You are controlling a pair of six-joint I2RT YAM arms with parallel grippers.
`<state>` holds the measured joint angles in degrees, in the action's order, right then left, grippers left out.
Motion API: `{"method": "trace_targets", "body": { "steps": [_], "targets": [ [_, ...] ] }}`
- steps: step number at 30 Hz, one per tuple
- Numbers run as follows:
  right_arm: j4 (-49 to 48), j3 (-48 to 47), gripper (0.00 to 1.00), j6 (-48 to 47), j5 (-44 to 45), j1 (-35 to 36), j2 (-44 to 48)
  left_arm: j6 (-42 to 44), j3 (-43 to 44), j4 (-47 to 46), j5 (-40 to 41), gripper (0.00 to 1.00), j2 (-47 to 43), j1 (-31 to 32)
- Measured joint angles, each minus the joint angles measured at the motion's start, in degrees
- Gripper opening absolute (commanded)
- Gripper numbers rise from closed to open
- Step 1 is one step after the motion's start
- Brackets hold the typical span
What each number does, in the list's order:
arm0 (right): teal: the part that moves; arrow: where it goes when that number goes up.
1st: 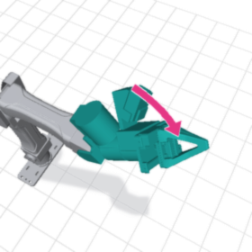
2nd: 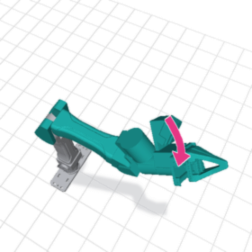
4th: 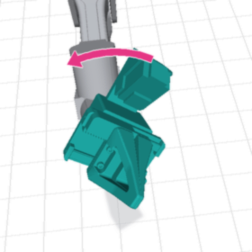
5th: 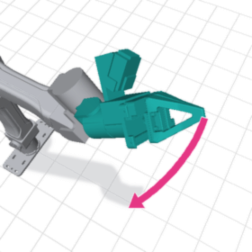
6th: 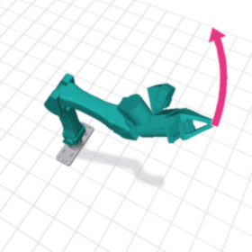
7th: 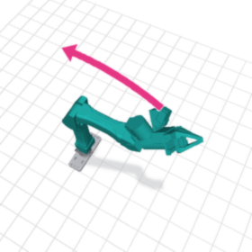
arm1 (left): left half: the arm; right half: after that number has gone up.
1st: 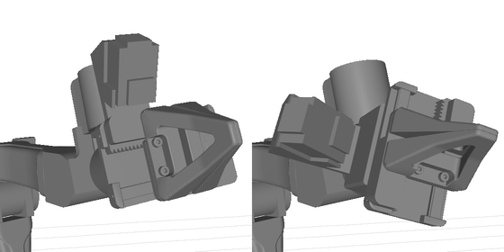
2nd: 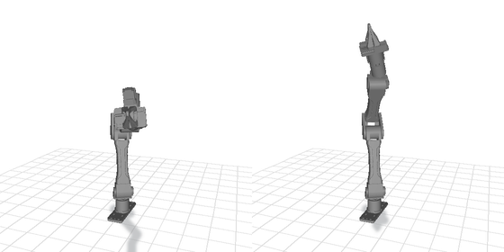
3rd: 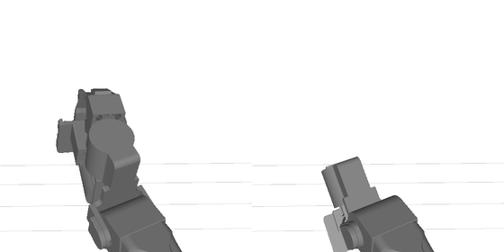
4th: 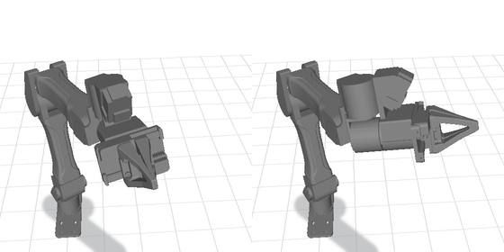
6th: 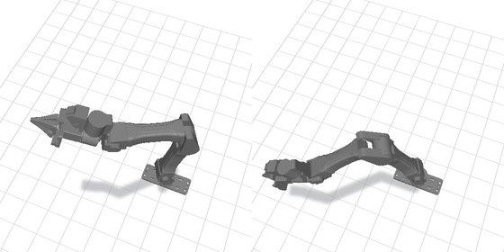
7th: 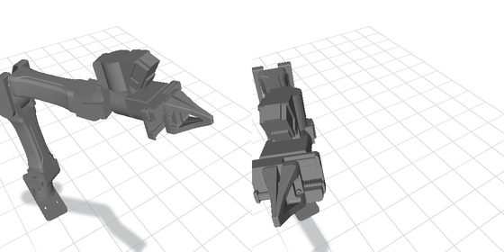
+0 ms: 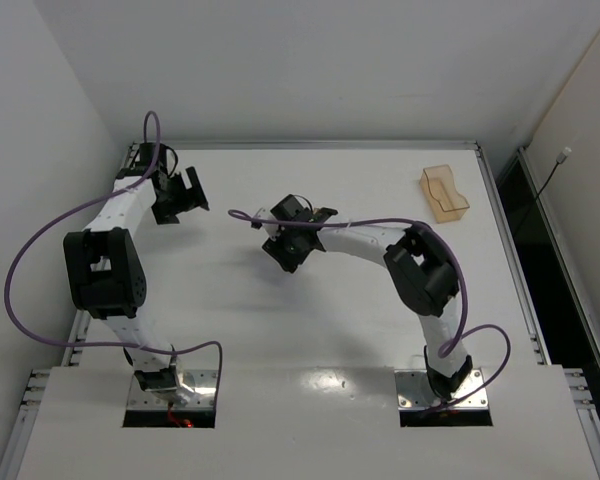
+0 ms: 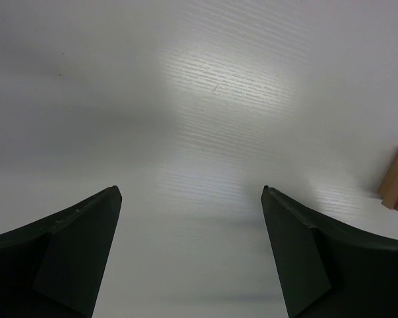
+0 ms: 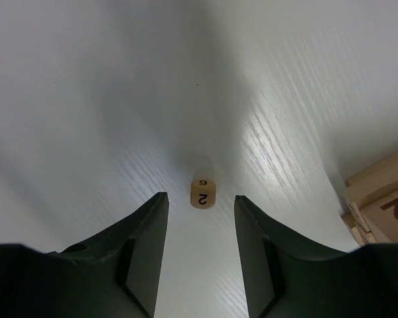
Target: Build the wood block tower
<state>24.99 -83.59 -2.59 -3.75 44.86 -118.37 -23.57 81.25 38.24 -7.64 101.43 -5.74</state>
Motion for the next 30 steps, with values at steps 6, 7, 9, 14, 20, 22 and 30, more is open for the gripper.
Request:
{"method": "trace_targets", "body": {
  "steps": [6,7,9,14,20,22,30],
  "targets": [
    [0.83,0.15,0.41,-0.02,0.39,0.02,-1.18,-0.04,0.0,-0.22,-0.17,0.85,0.0,0.0],
    [0.87,0.15,0.41,-0.02,0.39,0.02,-1.38,-0.04,0.0,-0.22,-0.22,0.85,0.0,0.0],
    [0.87,0.15,0.41,0.0,0.42,0.02,-1.7,-0.04,0.0,-0.22,-0.33,0.85,0.0,0.0],
    [0.94,0.15,0.41,0.0,0.52,0.02,-2.54,-0.04,0.0,-0.24,-0.39,0.85,0.0,0.0],
    [0.98,-0.04,0.3,-0.07,0.55,0.02,-3.56,-0.04,0.0,-0.24,-0.55,0.85,0.02,0.0],
    [1.11,-0.04,0.26,-0.07,0.57,0.02,-3.58,-0.04,0.0,-0.24,-0.55,0.85,0.04,0.0],
    [1.29,-0.48,0.19,0.0,0.42,0.02,-3.89,-0.04,0.0,-0.57,-0.57,0.85,0.07,0.0]
  ]
}}
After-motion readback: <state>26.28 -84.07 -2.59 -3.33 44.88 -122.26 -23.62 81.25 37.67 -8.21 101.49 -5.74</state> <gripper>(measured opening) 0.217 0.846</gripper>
